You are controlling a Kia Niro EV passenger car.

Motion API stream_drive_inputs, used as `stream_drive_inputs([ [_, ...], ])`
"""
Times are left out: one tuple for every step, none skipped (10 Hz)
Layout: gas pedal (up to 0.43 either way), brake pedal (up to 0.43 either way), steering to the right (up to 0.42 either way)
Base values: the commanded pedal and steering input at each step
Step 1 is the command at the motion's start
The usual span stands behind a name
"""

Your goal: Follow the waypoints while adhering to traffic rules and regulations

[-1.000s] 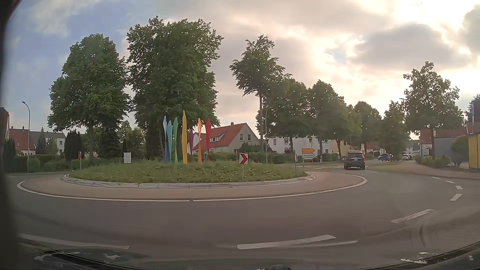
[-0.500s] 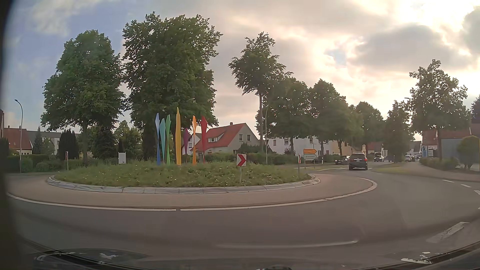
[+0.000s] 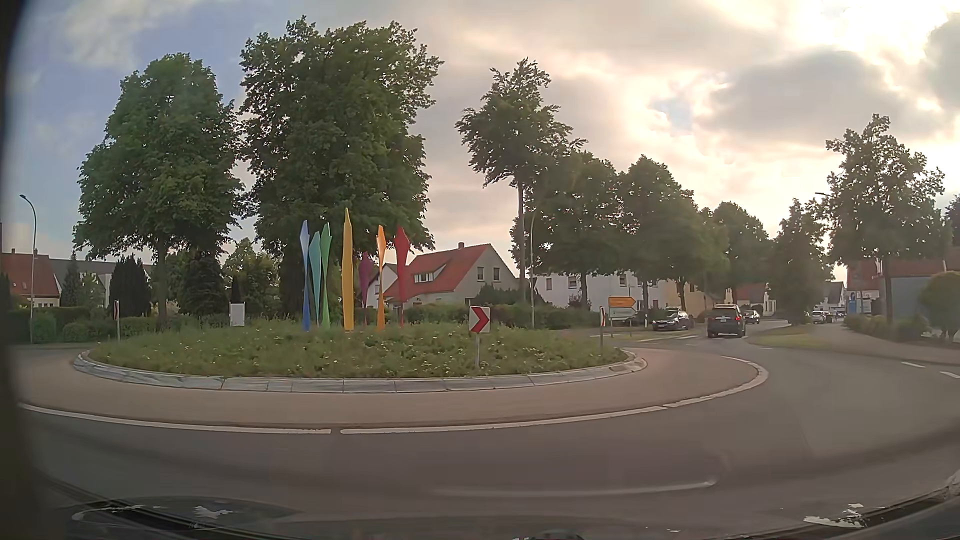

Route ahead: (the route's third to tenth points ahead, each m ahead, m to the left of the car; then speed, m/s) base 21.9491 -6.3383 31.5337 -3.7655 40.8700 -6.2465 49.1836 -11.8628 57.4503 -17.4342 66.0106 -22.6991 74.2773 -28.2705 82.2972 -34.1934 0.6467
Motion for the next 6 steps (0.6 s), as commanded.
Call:
stream_drive_inputs([
  [0.000, 0.262, 0.004],
  [0.000, 0.238, 0.005],
  [0.000, 0.226, 0.005],
  [0.000, 0.232, 0.005],
  [0.000, 0.213, 0.005],
  [0.000, 0.177, 0.005],
])
